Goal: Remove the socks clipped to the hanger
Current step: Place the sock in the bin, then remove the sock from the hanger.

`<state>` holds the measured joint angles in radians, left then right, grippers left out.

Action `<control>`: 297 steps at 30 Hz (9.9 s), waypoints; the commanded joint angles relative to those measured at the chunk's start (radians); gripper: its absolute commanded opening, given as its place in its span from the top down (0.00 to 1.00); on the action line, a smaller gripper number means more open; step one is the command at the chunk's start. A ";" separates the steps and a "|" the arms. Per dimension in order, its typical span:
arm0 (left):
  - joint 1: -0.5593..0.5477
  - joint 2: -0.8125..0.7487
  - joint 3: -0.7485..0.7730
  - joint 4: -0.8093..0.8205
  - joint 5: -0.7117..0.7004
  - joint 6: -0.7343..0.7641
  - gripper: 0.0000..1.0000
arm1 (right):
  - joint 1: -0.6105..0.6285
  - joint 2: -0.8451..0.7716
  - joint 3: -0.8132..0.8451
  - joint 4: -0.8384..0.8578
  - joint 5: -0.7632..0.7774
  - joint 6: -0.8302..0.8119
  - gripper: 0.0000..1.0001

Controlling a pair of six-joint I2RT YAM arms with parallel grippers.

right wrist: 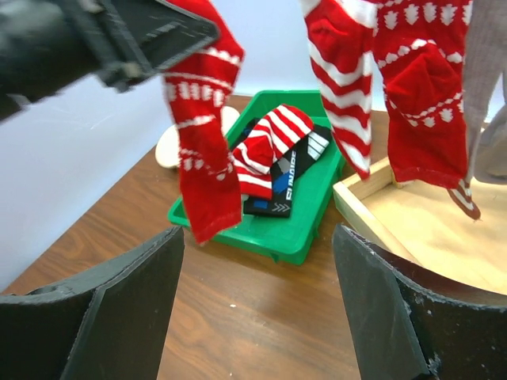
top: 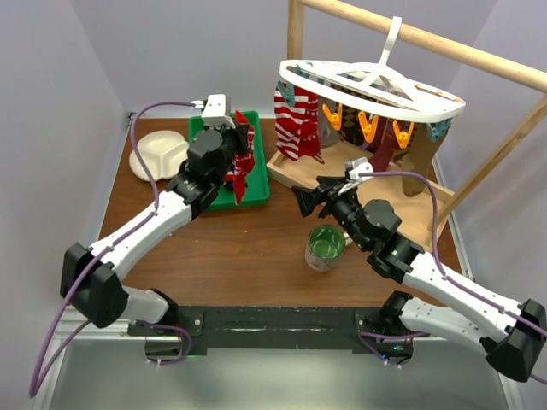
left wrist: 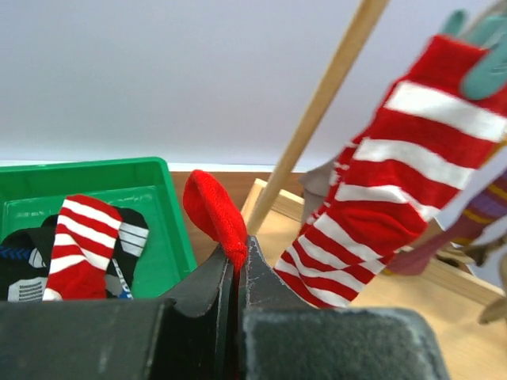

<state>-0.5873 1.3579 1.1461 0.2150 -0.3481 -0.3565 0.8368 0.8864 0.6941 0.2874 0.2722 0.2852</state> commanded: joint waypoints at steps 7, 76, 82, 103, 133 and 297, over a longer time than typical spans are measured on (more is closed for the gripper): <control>0.240 0.415 0.139 0.182 0.177 -0.033 0.51 | -0.001 -0.102 0.019 -0.154 0.016 0.005 0.17; 0.132 0.334 0.261 0.563 0.936 -0.151 1.00 | -0.001 -0.181 0.010 -0.254 0.067 -0.003 0.13; 0.100 0.230 0.147 0.558 0.894 -0.098 1.00 | -0.001 -0.181 0.007 -0.246 0.084 -0.011 0.13; -0.143 0.029 0.007 0.344 0.675 0.043 1.00 | -0.002 -0.233 -0.065 -0.117 0.104 0.008 0.09; -0.315 0.090 0.138 0.139 0.477 0.004 1.00 | -0.002 -0.001 -0.045 0.285 0.265 -0.089 0.06; -0.204 0.003 -0.028 0.296 0.577 -0.217 0.29 | -0.002 -0.012 -0.047 0.141 0.168 -0.020 1.00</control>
<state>-0.7616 1.3758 1.1347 0.5339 0.2691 -0.6071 0.8364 0.8555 0.6037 0.3805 0.4690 0.2485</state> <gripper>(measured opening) 0.697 0.040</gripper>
